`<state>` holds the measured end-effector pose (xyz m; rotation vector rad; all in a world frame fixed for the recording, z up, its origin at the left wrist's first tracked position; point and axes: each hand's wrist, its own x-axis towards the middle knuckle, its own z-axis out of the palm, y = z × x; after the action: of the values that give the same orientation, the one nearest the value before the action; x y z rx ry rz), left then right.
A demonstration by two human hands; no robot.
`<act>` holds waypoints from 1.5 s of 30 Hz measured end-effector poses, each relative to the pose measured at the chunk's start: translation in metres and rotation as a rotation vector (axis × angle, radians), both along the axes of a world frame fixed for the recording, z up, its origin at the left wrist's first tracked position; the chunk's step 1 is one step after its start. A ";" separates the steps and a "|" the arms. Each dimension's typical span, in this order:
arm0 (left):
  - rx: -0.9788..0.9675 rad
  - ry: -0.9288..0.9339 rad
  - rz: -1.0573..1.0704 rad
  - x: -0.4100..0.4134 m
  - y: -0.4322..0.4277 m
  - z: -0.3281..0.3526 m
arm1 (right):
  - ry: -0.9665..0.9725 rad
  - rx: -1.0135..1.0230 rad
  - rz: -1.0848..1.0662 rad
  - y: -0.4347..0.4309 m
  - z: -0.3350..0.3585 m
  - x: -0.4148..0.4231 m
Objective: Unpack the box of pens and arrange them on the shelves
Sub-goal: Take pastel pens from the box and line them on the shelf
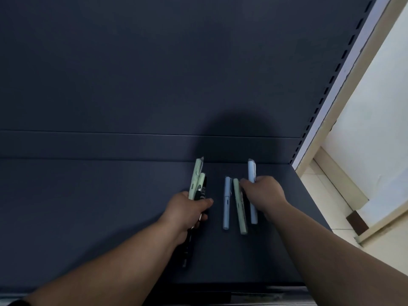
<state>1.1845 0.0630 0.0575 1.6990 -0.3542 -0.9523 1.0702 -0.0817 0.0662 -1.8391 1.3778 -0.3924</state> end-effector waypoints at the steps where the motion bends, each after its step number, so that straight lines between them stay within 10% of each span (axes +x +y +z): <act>1: 0.007 -0.003 -0.010 -0.003 -0.002 -0.001 | 0.035 -0.013 0.014 -0.002 0.000 -0.005; 16: 0.023 -0.110 -0.083 -0.023 -0.008 0.008 | -0.053 -0.192 0.179 0.016 -0.003 -0.030; 21: -0.008 -0.282 -0.213 -0.018 0.003 0.019 | -0.417 0.289 0.161 0.023 0.022 -0.008; 29: 0.048 -0.472 -0.369 -0.012 0.010 0.023 | -0.496 0.496 0.248 0.023 0.026 0.010; 45: -0.021 -0.409 -0.318 -0.011 0.007 0.016 | -0.638 0.479 0.058 -0.001 0.034 -0.011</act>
<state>1.1736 0.0700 0.0738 1.8476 -0.9238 -0.8142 1.0596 -0.0829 0.1005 -1.2070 0.8743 -0.5109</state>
